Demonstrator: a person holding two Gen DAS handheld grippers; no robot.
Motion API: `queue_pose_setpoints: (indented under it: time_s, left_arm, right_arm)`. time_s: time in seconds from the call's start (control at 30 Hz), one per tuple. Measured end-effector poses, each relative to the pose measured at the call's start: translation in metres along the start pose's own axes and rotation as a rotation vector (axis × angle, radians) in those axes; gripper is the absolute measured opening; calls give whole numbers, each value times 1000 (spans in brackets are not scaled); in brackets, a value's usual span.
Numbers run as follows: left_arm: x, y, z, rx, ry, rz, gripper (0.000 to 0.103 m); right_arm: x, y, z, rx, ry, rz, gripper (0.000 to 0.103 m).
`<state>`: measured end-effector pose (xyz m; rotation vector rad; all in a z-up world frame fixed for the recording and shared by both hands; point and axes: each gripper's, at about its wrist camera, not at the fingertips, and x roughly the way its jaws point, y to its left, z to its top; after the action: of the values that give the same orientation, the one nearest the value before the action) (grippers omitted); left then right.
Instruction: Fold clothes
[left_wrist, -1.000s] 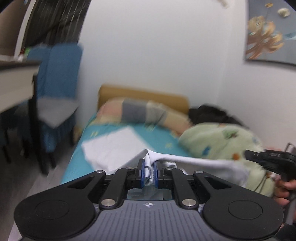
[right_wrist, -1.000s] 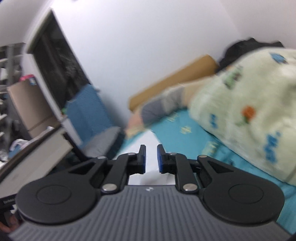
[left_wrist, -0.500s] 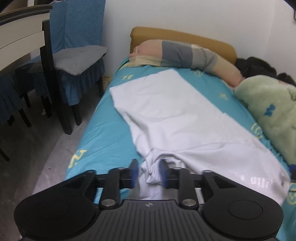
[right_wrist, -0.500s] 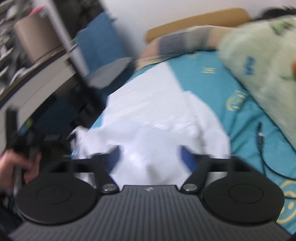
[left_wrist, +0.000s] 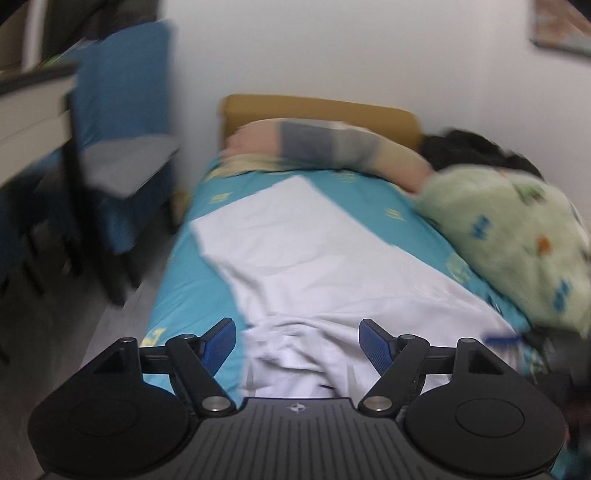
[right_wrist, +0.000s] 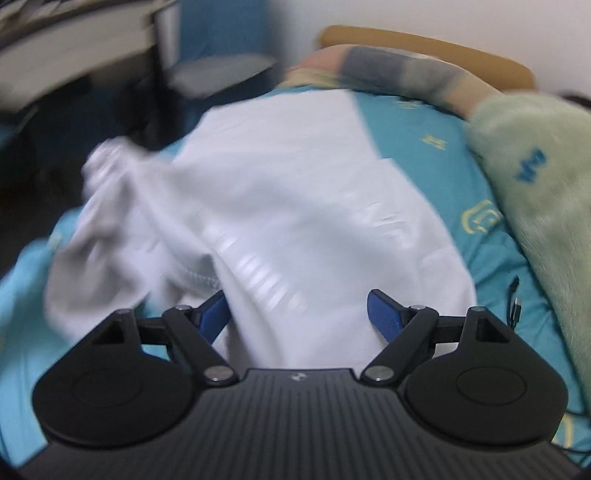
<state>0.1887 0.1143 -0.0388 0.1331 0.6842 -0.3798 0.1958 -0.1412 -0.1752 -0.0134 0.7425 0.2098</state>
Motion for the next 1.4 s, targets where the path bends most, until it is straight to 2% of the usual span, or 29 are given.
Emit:
queue_pose_setpoints:
  time_s: [0.17, 0.33, 0.53, 0.73, 0.8, 0.9, 0.93, 1.03, 1.1, 1.27, 1.4]
  left_arm:
    - [19, -47, -11, 227, 9, -27, 76]
    - [41, -83, -34, 448, 17, 2, 72]
    - [56, -111, -60, 672, -33, 100, 72]
    - [71, -137, -87, 899, -76, 201, 68]
    - [78, -141, -103, 1044, -84, 264, 68]
    - [86, -145, -129, 1281, -146, 363, 70]
    - [86, -146, -132, 1315, -159, 386, 70]
    - [84, -146, -124, 1291, -184, 433, 71]
    - [79, -146, -114, 1268, -245, 493, 75]
    - [66, -138, -82, 1095, -304, 557, 76]
    - [57, -131, -63, 981, -338, 598, 77]
  right_arm:
    - [-1, -19, 1, 125, -11, -5, 82]
    - [-3, -37, 2, 250, -21, -9, 82]
    - [-5, -59, 2, 399, -34, -14, 82]
    - [-10, -62, -2, 437, -33, -12, 82]
    - [-9, -60, -2, 433, -29, -11, 82]
    - [-8, -58, -2, 425, -23, -8, 82]
    - [-8, -57, -2, 421, -22, -8, 82]
    - [-10, -53, -1, 403, -25, -9, 82]
    - [-13, -49, -1, 386, -42, -5, 82]
    - [-25, -29, 5, 285, -110, 28, 82]
    - [-23, 3, 6, 129, -121, 70, 82]
